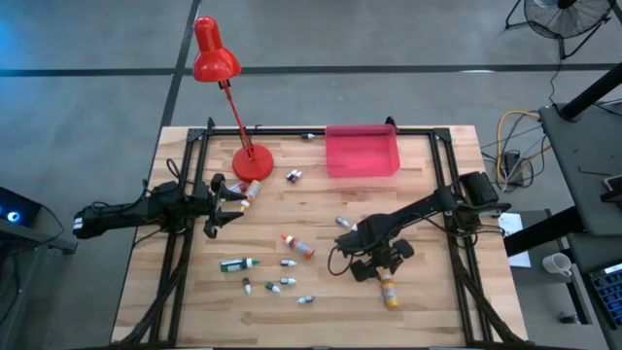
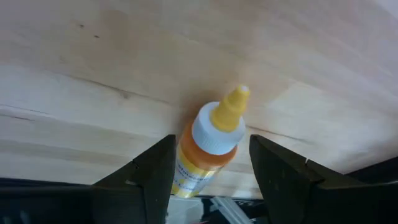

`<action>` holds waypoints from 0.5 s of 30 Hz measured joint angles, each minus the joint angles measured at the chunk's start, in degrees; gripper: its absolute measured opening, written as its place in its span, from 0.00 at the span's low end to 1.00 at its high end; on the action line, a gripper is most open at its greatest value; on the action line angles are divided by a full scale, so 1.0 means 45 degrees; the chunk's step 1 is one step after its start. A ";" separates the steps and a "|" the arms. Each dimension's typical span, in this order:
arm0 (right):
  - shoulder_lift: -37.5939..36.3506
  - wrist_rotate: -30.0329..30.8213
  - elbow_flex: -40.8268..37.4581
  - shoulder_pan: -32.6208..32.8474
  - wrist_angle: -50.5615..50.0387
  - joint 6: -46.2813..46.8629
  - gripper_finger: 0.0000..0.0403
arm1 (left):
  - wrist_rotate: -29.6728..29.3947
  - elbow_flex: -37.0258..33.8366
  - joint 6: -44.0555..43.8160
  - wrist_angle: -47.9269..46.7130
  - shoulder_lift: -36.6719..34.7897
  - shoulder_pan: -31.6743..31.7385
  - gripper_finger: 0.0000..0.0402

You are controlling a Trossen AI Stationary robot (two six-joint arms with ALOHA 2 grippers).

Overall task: Pick & Place food coloring
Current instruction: Put the large yellow food coloring bottle into the red bin

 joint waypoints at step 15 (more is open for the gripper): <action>-0.0005 0.0118 -0.0761 0.0467 0.1531 0.1231 0.45 | 0.0000 -0.0005 0.0000 0.0000 0.0000 0.0005 0.55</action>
